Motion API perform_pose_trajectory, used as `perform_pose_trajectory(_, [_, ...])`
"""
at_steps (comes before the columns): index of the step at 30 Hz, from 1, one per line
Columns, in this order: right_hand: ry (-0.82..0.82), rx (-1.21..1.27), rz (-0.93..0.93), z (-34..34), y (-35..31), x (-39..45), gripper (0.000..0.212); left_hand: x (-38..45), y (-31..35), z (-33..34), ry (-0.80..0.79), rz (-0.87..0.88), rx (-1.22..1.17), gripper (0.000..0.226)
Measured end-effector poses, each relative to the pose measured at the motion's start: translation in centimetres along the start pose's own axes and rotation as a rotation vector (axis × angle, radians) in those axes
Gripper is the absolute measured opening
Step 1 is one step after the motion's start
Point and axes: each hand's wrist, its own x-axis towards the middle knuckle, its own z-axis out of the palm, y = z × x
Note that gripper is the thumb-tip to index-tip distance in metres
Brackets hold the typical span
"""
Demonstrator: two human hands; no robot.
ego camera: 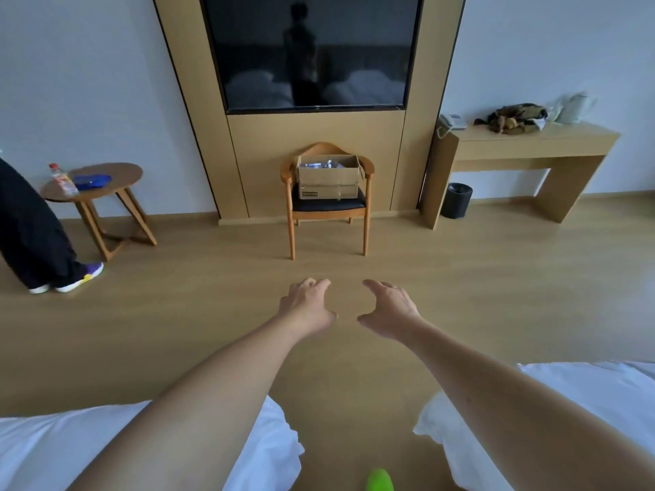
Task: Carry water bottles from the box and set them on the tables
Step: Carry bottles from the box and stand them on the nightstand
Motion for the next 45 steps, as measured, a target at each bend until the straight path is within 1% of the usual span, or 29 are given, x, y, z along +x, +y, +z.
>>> perform_pose_trajectory(5, [0.024,0.042,-0.015,-0.9,1.5,13.2,0.086,12.5,0.2,-1.0,0.031,-0.001,-0.016,0.077])
perform_pose_trajectory(9, [0.004,0.053,-0.025,-3.1,2.5,23.4,0.086,22.3,0.9,-3.1,0.006,-0.047,0.004,0.076])
perform_pose_trajectory(16, [-0.034,0.054,-0.039,-6.9,1.9,39.0,0.086,37.3,1.1,-6.7,0.005,-0.043,-0.012,0.071])
perform_pose_trajectory(19, [-0.052,0.044,-0.035,-7.1,1.4,45.4,0.087,44.2,0.2,-7.5,-0.005,-0.047,-0.03,0.07])
perform_pose_trajectory(23, [-0.042,0.009,-0.034,-7.1,0.6,55.1,0.087,54.3,-1.9,-8.6,-0.006,-0.028,-0.056,0.076])
perform_pose_trajectory(28, [-0.025,-0.004,-0.002,-7.6,-1.4,67.5,0.084,67.9,-5.3,-11.4,0.053,0.024,-0.068,0.076])
perform_pose_trajectory(32, [-0.02,0.006,0.048,-8.8,-3.8,76.9,0.086,77.8,-8.1,-14.0,-0.013,0.021,-0.036,0.075])
perform_pose_trajectory(36, [-0.002,0.032,0.06,-9.7,-4.9,84.7,0.088,85.9,-9.6,-16.5,-0.003,0.012,-0.065,0.07])
perform_pose_trajectory(38, [-0.013,0.04,0.078,-10.0,-5.0,88.4,0.084,89.3,-10.0,-17.0,-0.013,0.011,-0.066,0.07])
perform_pose_trajectory(41, [-0.049,0.064,0.093,-10.0,-4.7,94.3,0.077,94.8,-10.4,-16.9,-0.054,0.029,-0.007,0.072])
perform_pose_trajectory(43, [-0.075,0.072,0.086,-10.0,-4.6,97.5,0.079,98.0,-10.6,-17.0,-0.063,0.029,0.017,0.073])
perform_pose_trajectory(45, [-0.089,0.085,0.083,-9.8,-3.9,102.4,0.083,102.5,-10.6,-16.7,-0.053,0.014,0.004,0.071])
